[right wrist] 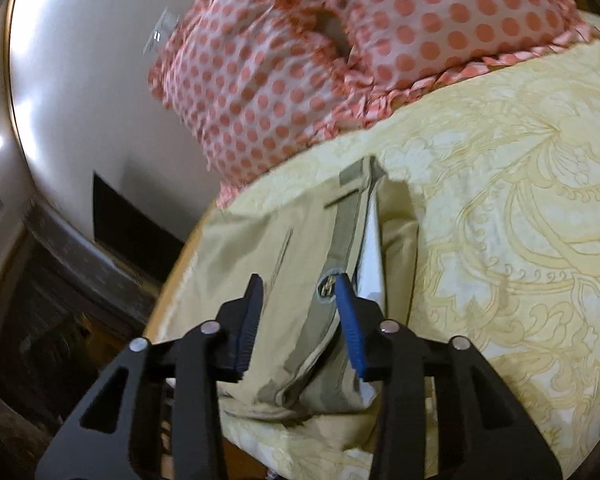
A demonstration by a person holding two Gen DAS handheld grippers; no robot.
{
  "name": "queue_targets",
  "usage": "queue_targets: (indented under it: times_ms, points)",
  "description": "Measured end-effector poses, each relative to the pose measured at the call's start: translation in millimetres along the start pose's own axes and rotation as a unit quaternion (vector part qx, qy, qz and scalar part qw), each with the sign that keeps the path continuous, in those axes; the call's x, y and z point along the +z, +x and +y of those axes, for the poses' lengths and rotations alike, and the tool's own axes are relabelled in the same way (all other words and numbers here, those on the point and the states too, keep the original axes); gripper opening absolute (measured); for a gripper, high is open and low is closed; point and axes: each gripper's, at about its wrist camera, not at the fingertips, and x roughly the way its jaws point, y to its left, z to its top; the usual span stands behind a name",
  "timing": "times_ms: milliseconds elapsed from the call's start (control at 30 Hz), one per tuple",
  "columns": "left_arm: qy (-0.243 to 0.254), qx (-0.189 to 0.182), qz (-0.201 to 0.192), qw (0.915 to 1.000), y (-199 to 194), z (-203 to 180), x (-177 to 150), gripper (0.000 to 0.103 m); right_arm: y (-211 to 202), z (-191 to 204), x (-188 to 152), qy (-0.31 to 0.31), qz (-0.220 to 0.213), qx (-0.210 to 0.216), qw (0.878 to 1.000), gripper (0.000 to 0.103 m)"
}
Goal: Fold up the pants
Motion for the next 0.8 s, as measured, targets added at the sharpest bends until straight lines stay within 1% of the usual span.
queue_targets:
  times_ms: [33, 100, 133, 167, 200, 233, 300, 333, 400, 467, 533, 600, 633, 667, 733, 767, 800]
  points:
    - [-0.02, 0.018, 0.001, 0.9996, -2.6, 13.0, -0.2, 0.059, 3.8, 2.6, -2.5, -0.004, 0.014, -0.011, 1.0, 0.036]
    - [-0.046, 0.038, -0.002, 0.9982, -5.5, 29.4, -0.5, 0.059, 7.9, 5.3, -5.9, -0.012, 0.029, -0.041, 0.999, 0.036]
    - [-0.051, 0.045, -0.003, 0.9977, -3.6, 34.9, 2.4, 0.059, 9.8, 7.6, -7.9, -0.02, 0.035, -0.062, 0.997, 0.035]
    - [-0.054, 0.052, -0.004, 0.9972, -5.8, 38.0, 1.9, 0.061, 10.9, 9.6, -9.8, -0.025, 0.038, -0.072, 0.996, 0.035]
    - [-0.055, 0.058, -0.006, 0.9968, -6.5, 41.2, 2.3, 0.063, 11.4, 11.0, -10.9, -0.028, 0.036, -0.072, 0.996, 0.033]
    - [-0.057, 0.063, -0.007, 0.9964, -7.1, 43.6, 2.9, 0.064, 12.9, 14.6, -12.2, -0.038, 0.034, -0.074, 0.996, 0.027]
    - [-0.059, 0.066, -0.008, 0.996, -8.3, 46.8, 3.0, 0.066, 19.0, 20.6, -12.9, -0.067, 0.038, -0.1, 0.992, 0.024]
    - [-0.06, 0.069, -0.009, 0.9957, -8.5, 48.6, 3.6, 0.066, 20.9, 19.1, -12.3, -0.071, 0.042, -0.114, 0.99, 0.021]
    - [-0.063, 0.075, -0.011, 0.9951, -10.2, 51.2, 3.6, 0.066, 17.2, 14.8, -12.3, -0.062, 0.037, -0.127, 0.989, 0.021]
    - [-0.066, 0.078, -0.013, 0.9947, -10.5, 53.8, 4.2, 0.068, 13.5, 13.8, -16.0, -0.062, 0.035, -0.129, 0.989, 0.022]
    - [-0.068, 0.085, -0.014, 0.994, -12.5, 55.7, 1.8, 0.069, 12.6, 19.2, -24.4, -0.074, 0.044, -0.138, 0.987, 0.027]
    - [-0.072, 0.088, -0.012, 0.9935, -10.5, 57.8, 1.3, 0.069, 12.7, 25.0, -30.3, -0.084, 0.049, -0.128, 0.987, 0.031]
    - [-0.073, 0.088, -0.011, 0.9933, -9.2, 58.5, 1.5, 0.069, 13.9, 27.7, -31.6, -0.091, 0.049, -0.126, 0.987, 0.036]
    - [-0.073, 0.089, -0.009, 0.9933, -8.2, 58.6, 1.7, 0.069, 17.1, 28.9, -30.9, -0.095, 0.052, -0.125, 0.986, 0.037]
    - [-0.071, 0.09, -0.009, 0.9933, -8.0, 57.4, 1.4, 0.069, 25.2, 29.6, -29.1, -0.103, 0.06, -0.122, 0.985, 0.036]
    - [-0.07, 0.091, -0.009, 0.9933, -8.6, 56.8, 1.3, 0.069, 29.6, 28.2, -29.0, -0.113, 0.069, -0.136, 0.982, 0.032]
    - [-0.069, 0.092, -0.01, 0.9933, -10.3, 56.3, 1.0, 0.069, 29.5, 26.7, -29.2, -0.115, 0.071, -0.137, 0.981, 0.032]
